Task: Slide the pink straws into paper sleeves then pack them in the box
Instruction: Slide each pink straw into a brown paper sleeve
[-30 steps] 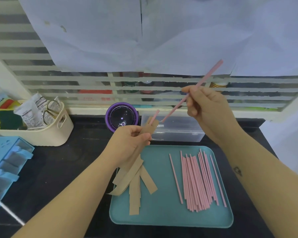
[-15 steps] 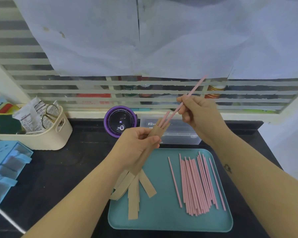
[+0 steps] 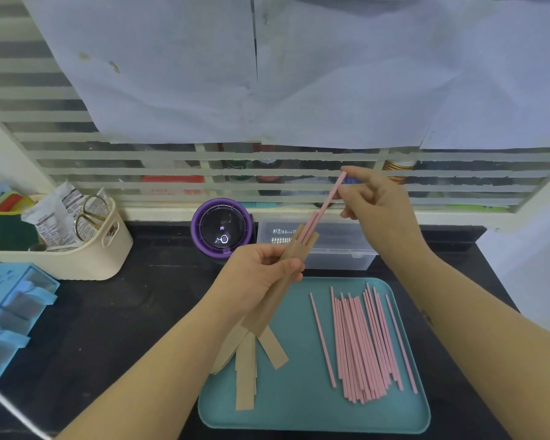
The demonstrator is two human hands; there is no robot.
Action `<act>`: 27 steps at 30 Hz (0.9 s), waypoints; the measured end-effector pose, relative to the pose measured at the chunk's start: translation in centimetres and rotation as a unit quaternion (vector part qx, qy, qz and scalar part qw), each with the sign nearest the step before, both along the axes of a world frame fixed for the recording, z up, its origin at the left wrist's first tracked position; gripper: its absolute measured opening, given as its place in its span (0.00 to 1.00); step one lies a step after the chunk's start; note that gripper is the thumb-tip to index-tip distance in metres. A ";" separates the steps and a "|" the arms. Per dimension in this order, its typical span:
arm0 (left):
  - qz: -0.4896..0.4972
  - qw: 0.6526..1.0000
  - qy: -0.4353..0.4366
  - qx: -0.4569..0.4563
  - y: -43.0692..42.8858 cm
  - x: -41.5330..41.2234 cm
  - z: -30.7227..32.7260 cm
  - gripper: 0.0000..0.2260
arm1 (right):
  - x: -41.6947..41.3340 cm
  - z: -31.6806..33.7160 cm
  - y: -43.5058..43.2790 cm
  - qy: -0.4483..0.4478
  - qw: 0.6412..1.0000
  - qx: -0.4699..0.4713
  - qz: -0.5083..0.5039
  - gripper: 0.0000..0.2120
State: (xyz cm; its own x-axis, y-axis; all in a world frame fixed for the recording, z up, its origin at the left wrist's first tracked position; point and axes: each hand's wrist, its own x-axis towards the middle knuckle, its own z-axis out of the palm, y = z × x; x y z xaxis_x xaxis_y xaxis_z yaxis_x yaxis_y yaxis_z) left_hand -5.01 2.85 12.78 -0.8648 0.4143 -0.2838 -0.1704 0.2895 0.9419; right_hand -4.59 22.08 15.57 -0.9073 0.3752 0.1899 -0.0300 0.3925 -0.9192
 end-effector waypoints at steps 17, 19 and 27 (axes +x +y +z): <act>0.015 0.999 -0.011 0.039 0.4 -0.8 0.1 0.04 | 1.9 -2.3 -1.8 -0.003 0.989 0.114 0.090 0.17; 0.013 0.999 -0.013 0.040 0.3 -0.9 0.0 0.04 | 2.0 -2.3 -1.8 0.005 0.988 0.126 0.089 0.17; -0.020 0.999 0.042 -0.019 0.6 -1.3 0.1 0.04 | 1.3 -1.3 -1.9 0.000 0.998 -0.014 0.056 0.03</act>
State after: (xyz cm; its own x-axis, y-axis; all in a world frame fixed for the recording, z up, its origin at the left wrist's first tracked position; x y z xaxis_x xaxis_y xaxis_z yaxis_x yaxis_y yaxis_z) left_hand -6.33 3.41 12.87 -0.8694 0.4391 -0.2268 -0.0786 0.3302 0.9406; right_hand -3.34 20.16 14.25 -0.9437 0.2768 0.1813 -0.0730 0.3603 -0.9300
